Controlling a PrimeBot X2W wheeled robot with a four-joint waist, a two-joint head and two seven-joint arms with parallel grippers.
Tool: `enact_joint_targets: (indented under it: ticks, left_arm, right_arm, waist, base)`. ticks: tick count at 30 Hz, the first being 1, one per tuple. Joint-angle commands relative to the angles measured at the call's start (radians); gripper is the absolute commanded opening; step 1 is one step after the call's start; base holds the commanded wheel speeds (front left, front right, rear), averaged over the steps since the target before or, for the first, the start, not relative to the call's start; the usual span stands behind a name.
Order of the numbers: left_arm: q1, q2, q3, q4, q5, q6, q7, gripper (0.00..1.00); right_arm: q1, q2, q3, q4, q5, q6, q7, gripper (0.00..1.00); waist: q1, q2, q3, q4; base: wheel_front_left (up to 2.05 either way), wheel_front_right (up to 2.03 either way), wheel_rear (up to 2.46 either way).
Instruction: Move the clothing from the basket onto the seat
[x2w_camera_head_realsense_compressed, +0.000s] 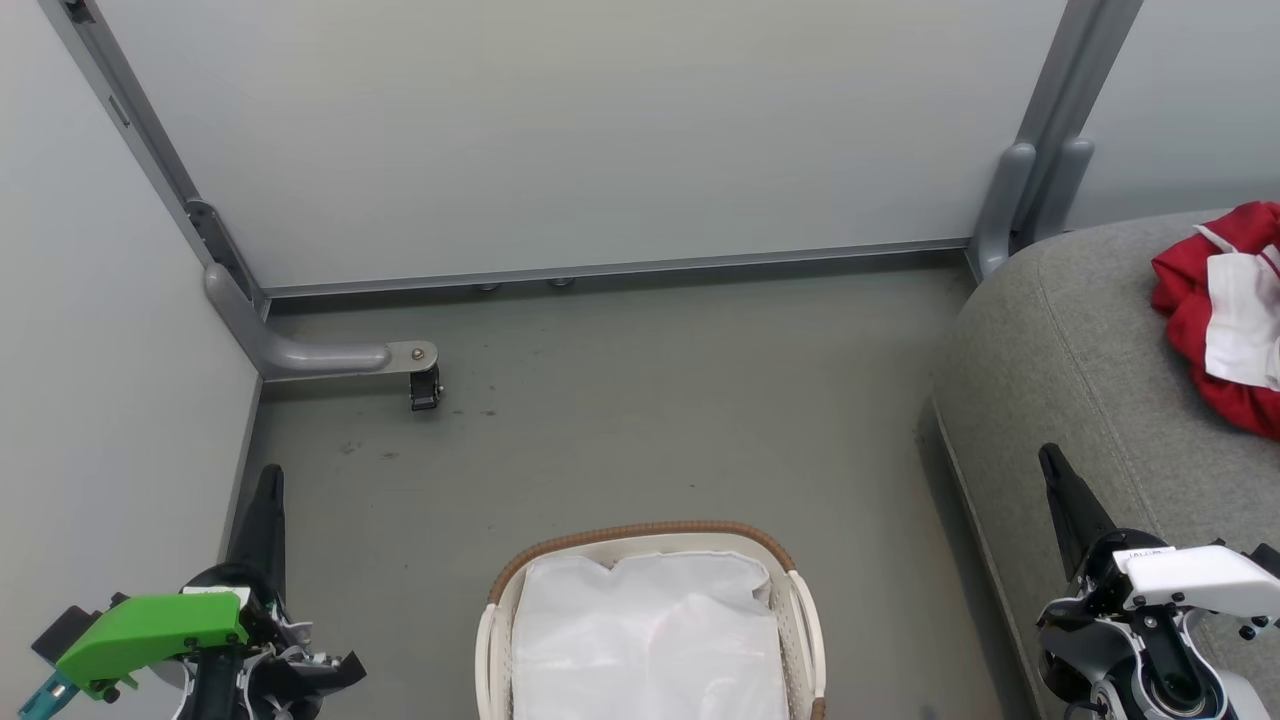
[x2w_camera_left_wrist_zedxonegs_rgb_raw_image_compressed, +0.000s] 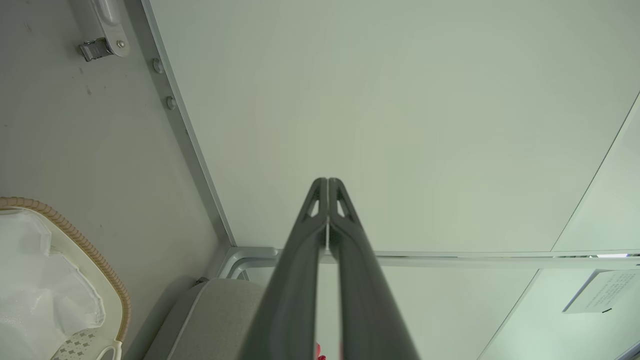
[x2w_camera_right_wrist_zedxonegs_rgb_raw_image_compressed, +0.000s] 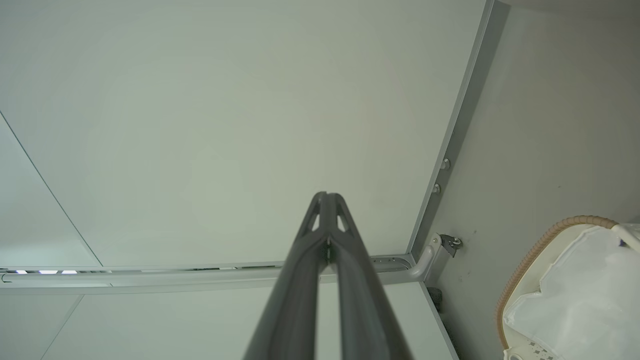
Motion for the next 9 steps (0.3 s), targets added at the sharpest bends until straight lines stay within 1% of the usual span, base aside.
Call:
enact_joint_targets:
  ticks: [1, 9]
  left_arm:
    - [-0.011, 0.007, 0.002, -0.002, -0.003, -0.004, 0.003, 0.00]
    - [-0.011, 0.007, 0.002, -0.002, -0.003, -0.004, 0.003, 0.00]
  right_arm:
    - [0.004, -0.006, -0.002, -0.003, 0.004, 0.000, 0.001, 0.00]
    - [0.004, -0.006, -0.002, -0.003, 0.004, 0.000, 0.001, 0.00]
  waist:
    - [0.0000, 0.0000, 0.000, 0.000]
    - [0.0000, 0.0000, 0.000, 0.000]
  base:
    - [0.00, 0.00, 0.00]
    - [0.00, 0.00, 0.00]
